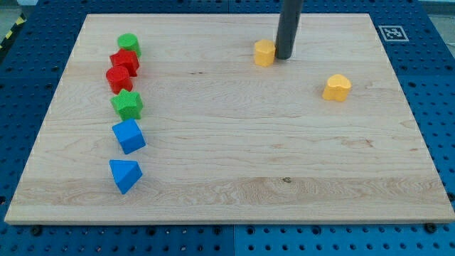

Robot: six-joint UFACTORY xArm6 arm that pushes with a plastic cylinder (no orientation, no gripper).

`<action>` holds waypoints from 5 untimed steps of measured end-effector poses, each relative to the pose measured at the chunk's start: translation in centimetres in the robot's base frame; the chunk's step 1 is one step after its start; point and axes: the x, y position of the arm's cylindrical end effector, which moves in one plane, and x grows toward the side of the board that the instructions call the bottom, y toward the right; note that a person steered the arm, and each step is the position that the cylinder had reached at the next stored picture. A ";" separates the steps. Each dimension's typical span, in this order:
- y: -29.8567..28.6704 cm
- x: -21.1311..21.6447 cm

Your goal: Push the yellow hexagon towards top left

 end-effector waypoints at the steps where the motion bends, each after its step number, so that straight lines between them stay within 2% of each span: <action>1: -2.5 0.0; 3: -8.3 -0.5; 5: -10.3 -0.8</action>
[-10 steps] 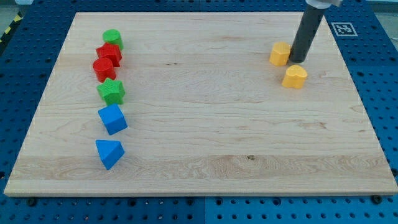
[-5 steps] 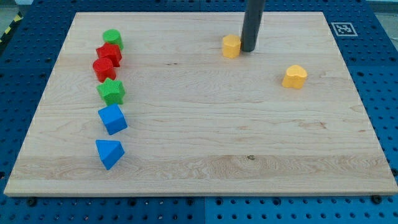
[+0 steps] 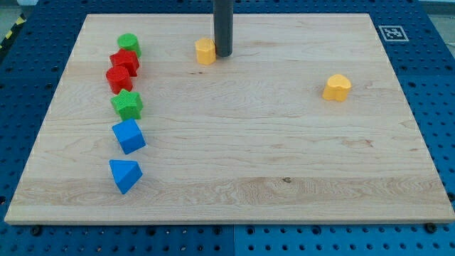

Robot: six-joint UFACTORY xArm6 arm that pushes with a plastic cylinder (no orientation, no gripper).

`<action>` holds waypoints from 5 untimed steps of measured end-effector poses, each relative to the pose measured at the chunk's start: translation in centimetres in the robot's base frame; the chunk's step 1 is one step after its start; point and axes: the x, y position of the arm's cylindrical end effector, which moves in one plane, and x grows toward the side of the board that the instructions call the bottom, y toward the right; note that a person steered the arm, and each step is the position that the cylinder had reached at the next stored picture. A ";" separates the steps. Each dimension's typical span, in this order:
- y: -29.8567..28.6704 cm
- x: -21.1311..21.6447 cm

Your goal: Push the yellow hexagon towards top left

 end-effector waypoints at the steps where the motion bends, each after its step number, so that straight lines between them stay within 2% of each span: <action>1: -1.3 0.0; 2: -1.7 0.3; 3: -1.7 3.0; 5: -2.9 3.2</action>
